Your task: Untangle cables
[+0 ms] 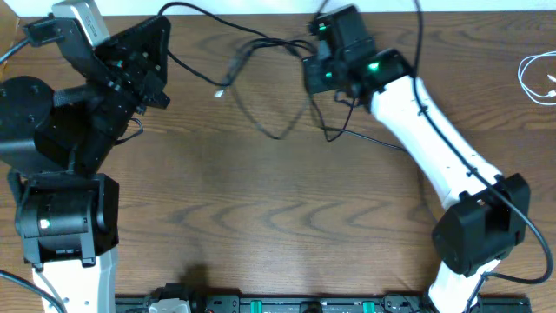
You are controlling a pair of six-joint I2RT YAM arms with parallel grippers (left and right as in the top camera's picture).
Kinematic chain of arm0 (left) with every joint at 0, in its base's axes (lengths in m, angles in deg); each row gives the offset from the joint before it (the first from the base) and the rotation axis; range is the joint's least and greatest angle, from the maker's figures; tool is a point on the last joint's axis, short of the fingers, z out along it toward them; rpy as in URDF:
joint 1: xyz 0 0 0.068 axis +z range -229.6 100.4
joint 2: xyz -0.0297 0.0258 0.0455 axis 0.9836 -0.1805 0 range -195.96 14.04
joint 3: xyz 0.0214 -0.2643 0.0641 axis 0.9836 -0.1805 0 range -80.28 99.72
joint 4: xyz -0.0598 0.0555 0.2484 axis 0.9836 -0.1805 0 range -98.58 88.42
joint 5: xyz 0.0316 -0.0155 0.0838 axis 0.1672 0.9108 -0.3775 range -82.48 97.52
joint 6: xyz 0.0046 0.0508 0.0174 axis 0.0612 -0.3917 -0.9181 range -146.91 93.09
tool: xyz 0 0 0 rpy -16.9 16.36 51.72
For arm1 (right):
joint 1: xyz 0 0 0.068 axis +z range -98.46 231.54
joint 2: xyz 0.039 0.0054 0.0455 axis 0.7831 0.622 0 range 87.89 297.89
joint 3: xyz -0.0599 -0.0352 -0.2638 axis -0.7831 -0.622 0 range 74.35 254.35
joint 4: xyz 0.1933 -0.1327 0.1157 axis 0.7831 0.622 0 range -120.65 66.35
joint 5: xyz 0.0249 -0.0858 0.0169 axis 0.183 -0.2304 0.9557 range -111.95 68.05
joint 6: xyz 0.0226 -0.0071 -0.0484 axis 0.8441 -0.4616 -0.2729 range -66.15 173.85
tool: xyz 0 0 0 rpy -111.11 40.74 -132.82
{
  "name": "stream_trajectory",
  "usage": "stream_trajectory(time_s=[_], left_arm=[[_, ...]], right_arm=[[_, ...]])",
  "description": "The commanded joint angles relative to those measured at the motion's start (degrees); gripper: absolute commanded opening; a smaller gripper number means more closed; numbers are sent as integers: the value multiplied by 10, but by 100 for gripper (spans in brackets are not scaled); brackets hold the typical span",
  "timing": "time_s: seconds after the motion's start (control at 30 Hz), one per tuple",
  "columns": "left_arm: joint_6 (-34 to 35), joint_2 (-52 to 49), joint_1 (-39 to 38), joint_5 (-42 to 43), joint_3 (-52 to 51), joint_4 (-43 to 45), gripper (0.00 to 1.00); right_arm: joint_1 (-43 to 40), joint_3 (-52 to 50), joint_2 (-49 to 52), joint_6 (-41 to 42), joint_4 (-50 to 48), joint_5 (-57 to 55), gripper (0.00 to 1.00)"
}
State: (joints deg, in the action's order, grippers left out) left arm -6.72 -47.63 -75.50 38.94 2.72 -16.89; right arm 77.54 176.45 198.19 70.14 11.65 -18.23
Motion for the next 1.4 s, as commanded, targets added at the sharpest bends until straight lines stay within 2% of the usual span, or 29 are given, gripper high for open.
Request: stream_trajectory(time_s=[0.0,0.23,0.33,0.47,0.53,0.67,0.77,0.9,1.1,1.27,1.37], left_arm=[[-49,7,9,-127,7,9,7],[-127,6,50,-295,7,2,7],[-132,6,67,-323,7,-5,7],[-133,2,77,-312,7,-35,7],[-133,-6,77,-280,7,-52,7],[-133,-33,77,-204,7,-72,7],[-133,-58,77,-143,7,-85,8],[-133,-89,77,-84,7,-98,7],[-133,-107,77,-65,7,-130,7],[-133,-110,77,-65,7,-143,7],[-133,-110,77,-65,7,-147,7]], right_arm=[[-59,-32,14,47,44,-46,1],[-155,-136,14,50,67,-28,1],[-187,-165,14,51,68,-20,1],[-217,-176,14,-9,59,99,1],[-213,-176,14,-38,52,138,1],[-186,-165,14,-47,44,173,1],[-151,-110,13,-61,49,185,1],[-106,29,13,-72,68,185,1],[-81,231,14,-66,65,185,1],[-71,303,14,-19,36,183,1],[-64,307,14,50,12,177,1]])
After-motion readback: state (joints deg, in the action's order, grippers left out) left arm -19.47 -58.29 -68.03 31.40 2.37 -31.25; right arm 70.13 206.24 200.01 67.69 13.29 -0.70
